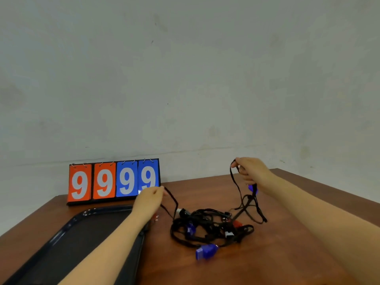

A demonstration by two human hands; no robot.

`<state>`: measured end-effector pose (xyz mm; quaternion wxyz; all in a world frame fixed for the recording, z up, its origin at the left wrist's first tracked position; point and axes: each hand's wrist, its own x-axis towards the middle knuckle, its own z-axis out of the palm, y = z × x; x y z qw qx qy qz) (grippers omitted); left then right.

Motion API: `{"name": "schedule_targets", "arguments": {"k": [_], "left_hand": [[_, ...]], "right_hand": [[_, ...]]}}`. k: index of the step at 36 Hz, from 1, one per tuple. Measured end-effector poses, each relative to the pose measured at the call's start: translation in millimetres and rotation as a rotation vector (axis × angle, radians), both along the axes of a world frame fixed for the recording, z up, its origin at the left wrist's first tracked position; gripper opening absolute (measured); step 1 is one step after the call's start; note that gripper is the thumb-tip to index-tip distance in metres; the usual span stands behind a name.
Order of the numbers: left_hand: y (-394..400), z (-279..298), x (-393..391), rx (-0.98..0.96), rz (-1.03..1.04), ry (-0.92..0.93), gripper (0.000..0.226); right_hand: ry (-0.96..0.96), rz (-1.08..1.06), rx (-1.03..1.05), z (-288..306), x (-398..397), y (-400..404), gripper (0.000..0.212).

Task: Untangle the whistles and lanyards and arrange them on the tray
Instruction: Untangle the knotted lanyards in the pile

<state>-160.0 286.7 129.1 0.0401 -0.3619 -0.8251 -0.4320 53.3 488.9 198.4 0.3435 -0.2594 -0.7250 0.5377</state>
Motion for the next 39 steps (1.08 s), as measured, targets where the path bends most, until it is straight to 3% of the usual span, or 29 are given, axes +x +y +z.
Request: {"name": "schedule_targets", "arguments": {"k": [4,8,12,15,17,20,24,28,33,35,37,39], "left_hand": [[17.0,-16.6,13.5,-0.239,-0.078,0.125,0.036],[28.2,-25.5,22.8,-0.413,0.087,0.295,0.042],[44.1,-21.1,35.2,-0.097,0.0,0.2,0.039],[56.5,-12.4,51.1,0.117,-0.187,-0.029,0.037],[63.8,-5.7,62.0,0.17,-0.307,-0.226,0.04],[71.9,-2.5,74.6,0.207,-0.44,-0.47,0.038],[75.6,-6.5,77.0,0.29,-0.519,-0.505,0.036],[71.4,-6.3,73.4,0.301,-0.57,-0.54,0.038],[63.8,-5.5,77.0,0.229,-0.503,-0.413,0.031],[54.6,-7.1,81.6,0.096,-0.507,-0.239,0.036],[42.7,-14.7,82.7,-0.049,-0.447,0.013,0.034],[30.9,-26.1,78.2,-0.05,-0.317,0.155,0.026]], "right_hand": [[0.038,0.025,0.042,8.8,-3.1,-7.6,0.032],[-0.005,0.079,0.091,7.7,-9.9,-14.3,0.036],[-0.153,0.063,0.376,-1.6,-16.5,-23.0,0.038],[-0.206,0.056,0.516,-9.6,-21.5,-21.9,0.038],[-0.168,0.055,0.48,-11.0,-25.2,-20.1,0.038],[-0.027,0.1,0.267,-8.7,-27.8,-19.2,0.038],[0.072,0.146,0.094,-2.6,-26.0,-15.7,0.034],[0.065,0.136,0.075,2.1,-20.2,-13.4,0.031],[0.059,0.189,0.096,6.1,-13.3,-20.1,0.031],[0.032,0.151,0.142,6.5,-9.5,-24.9,0.031],[-0.11,0.025,0.352,-1.6,-2.8,-25.0,0.033],[-0.3,-0.09,0.575,-18.2,6.5,-21.3,0.034]]}}
